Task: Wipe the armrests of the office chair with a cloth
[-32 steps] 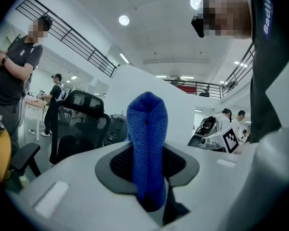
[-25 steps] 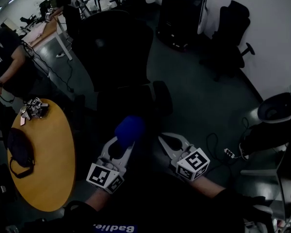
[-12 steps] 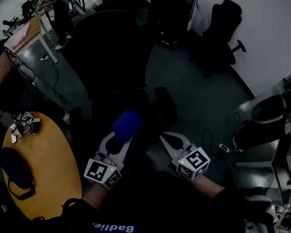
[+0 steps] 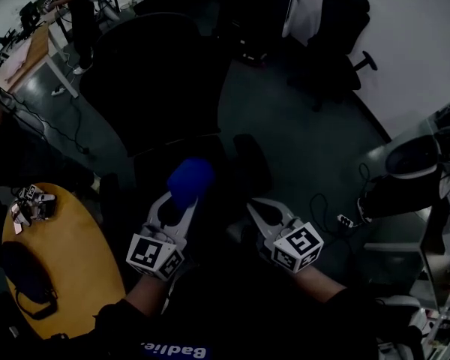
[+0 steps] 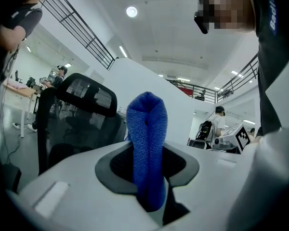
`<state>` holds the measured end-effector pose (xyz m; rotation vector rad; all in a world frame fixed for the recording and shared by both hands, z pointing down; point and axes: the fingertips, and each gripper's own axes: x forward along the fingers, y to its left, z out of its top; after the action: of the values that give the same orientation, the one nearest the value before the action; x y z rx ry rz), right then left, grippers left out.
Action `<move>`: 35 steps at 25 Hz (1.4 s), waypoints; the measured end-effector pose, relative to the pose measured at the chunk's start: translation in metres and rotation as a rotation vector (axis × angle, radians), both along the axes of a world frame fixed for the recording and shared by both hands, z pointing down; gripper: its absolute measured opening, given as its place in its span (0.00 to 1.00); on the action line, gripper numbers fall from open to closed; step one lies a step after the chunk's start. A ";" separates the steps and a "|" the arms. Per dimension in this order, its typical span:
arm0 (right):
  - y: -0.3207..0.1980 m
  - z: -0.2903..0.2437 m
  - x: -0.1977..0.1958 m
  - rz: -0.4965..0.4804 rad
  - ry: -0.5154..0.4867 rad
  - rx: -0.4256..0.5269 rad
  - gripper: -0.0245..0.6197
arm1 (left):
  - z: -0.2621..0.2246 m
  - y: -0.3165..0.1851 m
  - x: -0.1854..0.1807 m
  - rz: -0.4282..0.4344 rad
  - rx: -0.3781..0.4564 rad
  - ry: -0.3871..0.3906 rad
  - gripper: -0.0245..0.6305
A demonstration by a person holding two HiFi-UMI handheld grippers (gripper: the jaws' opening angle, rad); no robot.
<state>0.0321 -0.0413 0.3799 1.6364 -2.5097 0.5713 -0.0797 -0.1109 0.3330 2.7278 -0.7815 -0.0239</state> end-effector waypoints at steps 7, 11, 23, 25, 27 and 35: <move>-0.015 0.028 0.039 -0.068 -0.001 -0.049 0.05 | 0.024 -0.027 0.050 -0.044 -0.009 -0.068 0.24; -0.026 0.055 0.066 -0.104 -0.004 -0.092 0.05 | 0.044 -0.048 0.083 -0.069 -0.019 -0.118 0.24; -0.038 0.121 0.110 -0.197 -0.025 -0.193 0.05 | 0.103 -0.110 0.160 -0.099 -0.026 -0.279 0.24; -0.039 0.136 0.114 -0.206 -0.021 -0.217 0.05 | 0.120 -0.122 0.168 -0.097 -0.034 -0.309 0.24; -0.039 0.152 0.118 -0.218 -0.013 -0.242 0.05 | 0.144 -0.133 0.175 -0.097 -0.057 -0.354 0.24; -0.016 0.196 0.119 -0.232 -0.010 -0.357 0.05 | 0.210 -0.156 0.194 -0.069 -0.136 -0.475 0.24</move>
<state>0.1506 -0.0577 0.5761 1.2021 -2.3814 0.9328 0.1141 -0.2673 0.5426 2.6008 -0.9566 0.6577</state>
